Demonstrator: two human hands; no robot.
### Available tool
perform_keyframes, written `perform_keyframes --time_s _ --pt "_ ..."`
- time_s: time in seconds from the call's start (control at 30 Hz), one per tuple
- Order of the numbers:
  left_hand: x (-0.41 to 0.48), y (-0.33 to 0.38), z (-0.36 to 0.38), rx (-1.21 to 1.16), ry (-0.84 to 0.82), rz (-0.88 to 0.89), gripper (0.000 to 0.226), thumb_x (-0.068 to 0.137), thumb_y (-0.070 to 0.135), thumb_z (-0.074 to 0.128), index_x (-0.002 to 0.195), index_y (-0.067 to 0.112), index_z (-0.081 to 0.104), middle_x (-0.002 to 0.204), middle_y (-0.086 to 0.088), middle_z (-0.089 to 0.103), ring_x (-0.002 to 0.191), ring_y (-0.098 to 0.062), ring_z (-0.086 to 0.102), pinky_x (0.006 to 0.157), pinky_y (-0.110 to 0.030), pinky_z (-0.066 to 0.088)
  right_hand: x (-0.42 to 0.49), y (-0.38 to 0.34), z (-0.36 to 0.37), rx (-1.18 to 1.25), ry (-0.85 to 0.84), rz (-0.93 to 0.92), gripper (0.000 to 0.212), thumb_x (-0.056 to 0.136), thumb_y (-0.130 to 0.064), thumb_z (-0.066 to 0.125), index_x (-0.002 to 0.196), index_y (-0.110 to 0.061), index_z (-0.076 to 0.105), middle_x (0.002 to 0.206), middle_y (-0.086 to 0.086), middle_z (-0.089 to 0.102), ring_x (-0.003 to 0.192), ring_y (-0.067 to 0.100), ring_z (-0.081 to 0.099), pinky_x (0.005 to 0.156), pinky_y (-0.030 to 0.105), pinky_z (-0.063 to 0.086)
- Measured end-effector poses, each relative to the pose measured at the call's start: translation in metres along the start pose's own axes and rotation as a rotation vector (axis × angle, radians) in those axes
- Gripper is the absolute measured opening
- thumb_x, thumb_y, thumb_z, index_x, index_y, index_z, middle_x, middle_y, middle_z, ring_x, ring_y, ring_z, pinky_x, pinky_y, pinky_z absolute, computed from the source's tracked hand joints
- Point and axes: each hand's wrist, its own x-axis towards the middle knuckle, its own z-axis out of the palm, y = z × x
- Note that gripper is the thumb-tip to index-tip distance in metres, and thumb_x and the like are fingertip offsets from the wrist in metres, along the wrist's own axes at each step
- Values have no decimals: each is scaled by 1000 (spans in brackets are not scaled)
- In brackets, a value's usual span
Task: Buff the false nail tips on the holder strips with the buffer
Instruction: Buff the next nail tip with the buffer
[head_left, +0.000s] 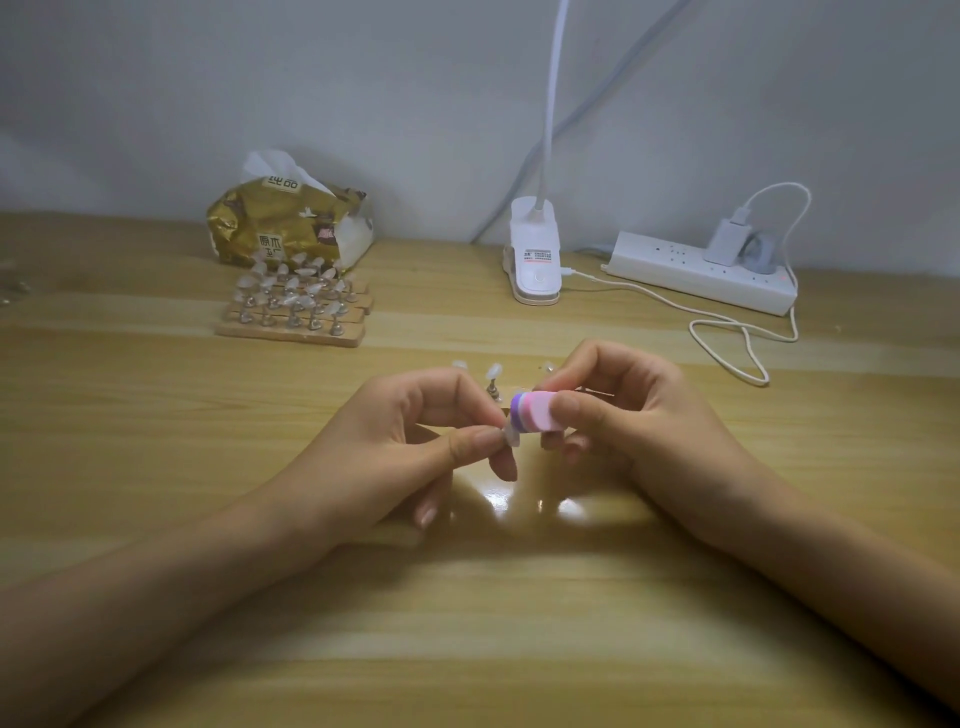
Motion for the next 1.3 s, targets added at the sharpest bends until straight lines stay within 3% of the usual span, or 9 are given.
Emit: perform_keyframes --time_s 0.13,0.33,0.5,0.6,0.73,0.87,1.0,1.1,1.3 --pt "0 0 1 49 15 12 11 85 30 71 75 27 68 77 -4 73 31 -7 36 36 -12 29 -1 2 4 18 -64 8 13 79 -6 77 76 -16 68 79 5 71 62 13 64 57 18 51" --pt "0 -1 2 32 11 12 8 82 25 67 74 28 67 77 -5 73 30 -8 35 35 -12 29 1 1 -1 42 25 49 12 76 -10 79 75 -13 67 85 16 71 62 13 62 58 19 52" --pt "-1 -1 1 18 15 13 8 83 26 66 76 25 68 78 -4 73 31 -8 36 35 -12 30 1 -1 -5 110 77 25 14 69 -15 83 70 -19 69 79 8 69 61 10 62 57 19 53" --pt "-1 0 1 40 9 24 11 85 29 68 74 27 66 78 -4 73 31 -8 37 37 -12 30 -1 0 2 63 -51 10 16 77 -7 79 74 -19 69 80 7 70 60 11 63 57 18 52" --pt "-1 0 1 30 27 4 8 82 29 66 76 24 66 76 -3 72 31 -10 36 36 -13 30 0 -1 0 59 9 28 15 79 -9 78 72 -20 69 82 10 70 60 12 62 57 18 52" --pt "-2 0 2 81 18 9 10 82 32 67 77 24 66 76 -4 73 31 -9 35 35 -13 27 -3 0 3 38 -87 18 14 78 -6 79 76 -16 69 80 6 71 62 13 63 57 18 52" --pt "-2 0 2 98 30 18 8 83 29 66 76 26 66 76 -4 73 32 -6 34 36 -13 26 -1 -1 0 47 11 47 15 72 -9 84 74 -15 71 82 14 71 60 13 62 57 20 53" --pt "-2 0 2 114 -1 41 9 85 27 67 76 23 66 77 -3 72 35 -2 37 37 -11 27 -2 -1 1 21 -54 48 11 75 -6 78 74 -15 72 79 9 71 60 13 63 56 19 53" --pt "-2 -1 1 88 0 40 10 84 28 70 77 24 65 77 -4 72 34 -5 34 37 -11 26 -1 -1 0 43 -33 85 15 71 -6 84 74 -15 72 79 12 70 59 13 62 55 20 53"
